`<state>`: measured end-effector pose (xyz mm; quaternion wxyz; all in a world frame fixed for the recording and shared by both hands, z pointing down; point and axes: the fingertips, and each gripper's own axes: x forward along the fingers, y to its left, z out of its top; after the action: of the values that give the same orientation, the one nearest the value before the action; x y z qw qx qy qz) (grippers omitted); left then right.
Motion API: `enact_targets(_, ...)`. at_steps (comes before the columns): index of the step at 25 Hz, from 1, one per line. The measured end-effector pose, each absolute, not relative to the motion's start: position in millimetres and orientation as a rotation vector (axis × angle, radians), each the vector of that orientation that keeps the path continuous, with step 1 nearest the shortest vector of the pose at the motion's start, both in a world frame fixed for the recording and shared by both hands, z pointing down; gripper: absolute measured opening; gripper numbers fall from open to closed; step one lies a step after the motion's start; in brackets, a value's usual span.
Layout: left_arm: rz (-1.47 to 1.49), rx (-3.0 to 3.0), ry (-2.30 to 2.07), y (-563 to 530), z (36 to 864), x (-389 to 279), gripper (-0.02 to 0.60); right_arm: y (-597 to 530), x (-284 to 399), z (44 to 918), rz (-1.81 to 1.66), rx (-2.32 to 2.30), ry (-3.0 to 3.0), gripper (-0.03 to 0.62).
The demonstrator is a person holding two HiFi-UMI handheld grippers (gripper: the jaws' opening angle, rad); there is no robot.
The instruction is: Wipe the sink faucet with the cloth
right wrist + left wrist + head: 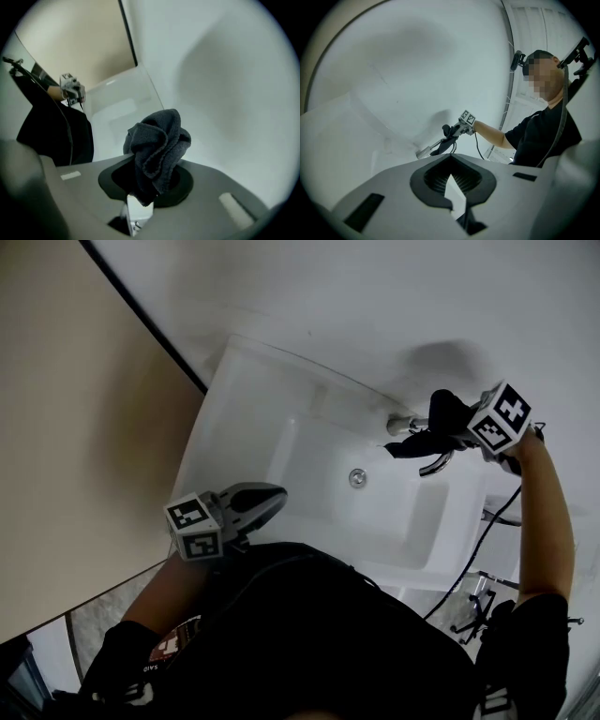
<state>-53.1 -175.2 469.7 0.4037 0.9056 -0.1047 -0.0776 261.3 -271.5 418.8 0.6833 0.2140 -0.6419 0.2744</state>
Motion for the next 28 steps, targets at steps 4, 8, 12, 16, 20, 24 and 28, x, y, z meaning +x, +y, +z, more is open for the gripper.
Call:
enact_targets(4, -0.174, 2.278, -0.268, -173.2, 466.3, -48.0, -0.002, -259.6, 276.5, 397.6, 0.710, 0.748, -1.776, 0.066)
enact_targets(8, -0.136, 2.288, -0.249, -173.3, 456.5, -40.6, -0.002, -241.0, 267.8, 392.4, 0.686, 1.096, -2.105, 0.066)
enact_targets(12, -0.098, 2.297, -0.217, -168.7, 448.2, -18.5, -0.002, -219.7, 258.6, 392.0, 0.724, 1.212, -2.268, 0.066)
enact_targets(16, -0.054, 2.299, -0.199, -166.4, 441.2, -1.2, -0.002, -206.2, 252.6, 397.9, 0.757, 1.266, -2.371, 0.066)
enact_targets(20, -0.004, 2.314, -0.175, -161.2, 438.8, 11.1, -0.002, -199.8, 247.5, 402.8, 0.727, 1.286, -2.416, 0.064)
enact_targets(24, 0.018, 2.327, -0.181, -159.8, 433.7, 22.1, -0.002, -184.8, 247.0, 416.9, 0.751, 1.261, -2.447, 0.064)
enact_targets(28, 0.037, 2.335, -0.195, -159.8, 433.5, 23.6, -0.002, -208.6, 280.9, 396.0, 0.849, 1.483, -2.610, 0.066)
